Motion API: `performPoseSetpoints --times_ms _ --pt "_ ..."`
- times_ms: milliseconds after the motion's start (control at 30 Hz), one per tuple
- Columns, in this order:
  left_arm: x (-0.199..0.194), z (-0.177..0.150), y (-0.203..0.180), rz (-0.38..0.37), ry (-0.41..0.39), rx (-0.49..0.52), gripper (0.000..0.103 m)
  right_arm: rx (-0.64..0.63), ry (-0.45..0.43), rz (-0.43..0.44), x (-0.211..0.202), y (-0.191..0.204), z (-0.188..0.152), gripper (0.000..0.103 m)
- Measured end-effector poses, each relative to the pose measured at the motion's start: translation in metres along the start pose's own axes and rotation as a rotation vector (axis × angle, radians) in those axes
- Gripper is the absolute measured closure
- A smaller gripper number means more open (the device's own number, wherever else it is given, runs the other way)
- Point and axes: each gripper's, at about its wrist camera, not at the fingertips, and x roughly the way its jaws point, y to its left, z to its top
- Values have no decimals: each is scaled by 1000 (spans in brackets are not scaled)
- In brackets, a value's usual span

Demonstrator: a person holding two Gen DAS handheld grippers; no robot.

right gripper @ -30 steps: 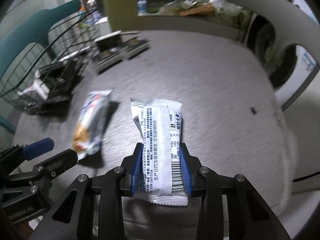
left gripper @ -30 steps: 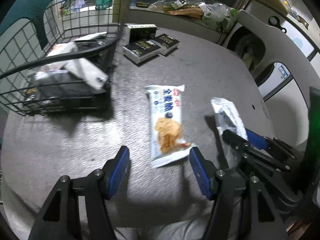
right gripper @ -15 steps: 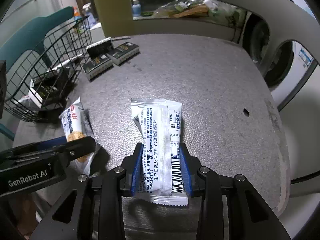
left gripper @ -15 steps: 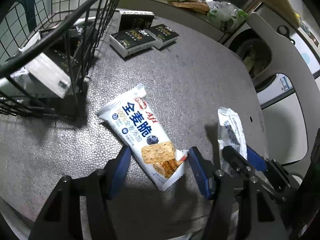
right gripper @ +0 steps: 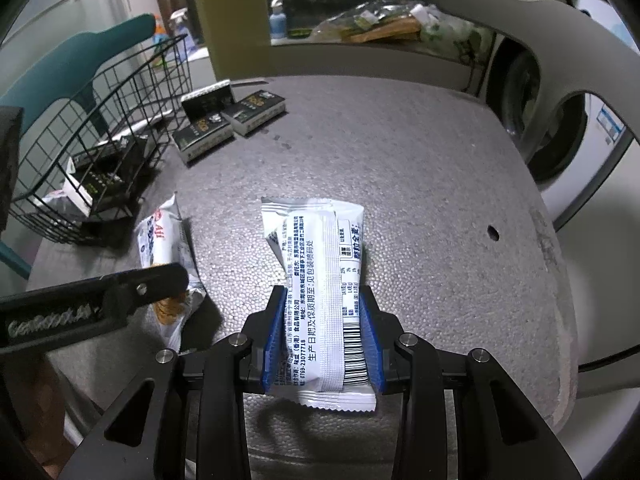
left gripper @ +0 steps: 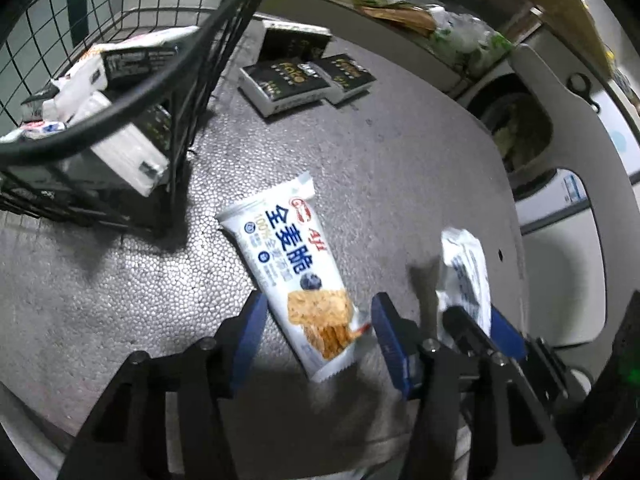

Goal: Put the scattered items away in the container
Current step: 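Lift the snack bar and white biscuit off the table with both grippers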

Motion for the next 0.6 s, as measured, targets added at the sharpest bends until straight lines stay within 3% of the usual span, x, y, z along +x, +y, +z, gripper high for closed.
performPoseSetpoints --times_ms 100,133,233,400,600 --pt "8 2 0 24 11 1 44 5 -1 0 0 -2 0 68" --pt "7 3 -1 26 8 10 53 6 -2 1 0 -3 0 68" --pt "5 0 3 9 32 29 65 8 -6 9 -2 -3 1 68" --pt "-2 -7 5 38 45 91 66 1 -9 16 -3 1 0 68" --pt "1 -5 4 62 35 110 51 -3 -5 13 -4 3 -1 68"
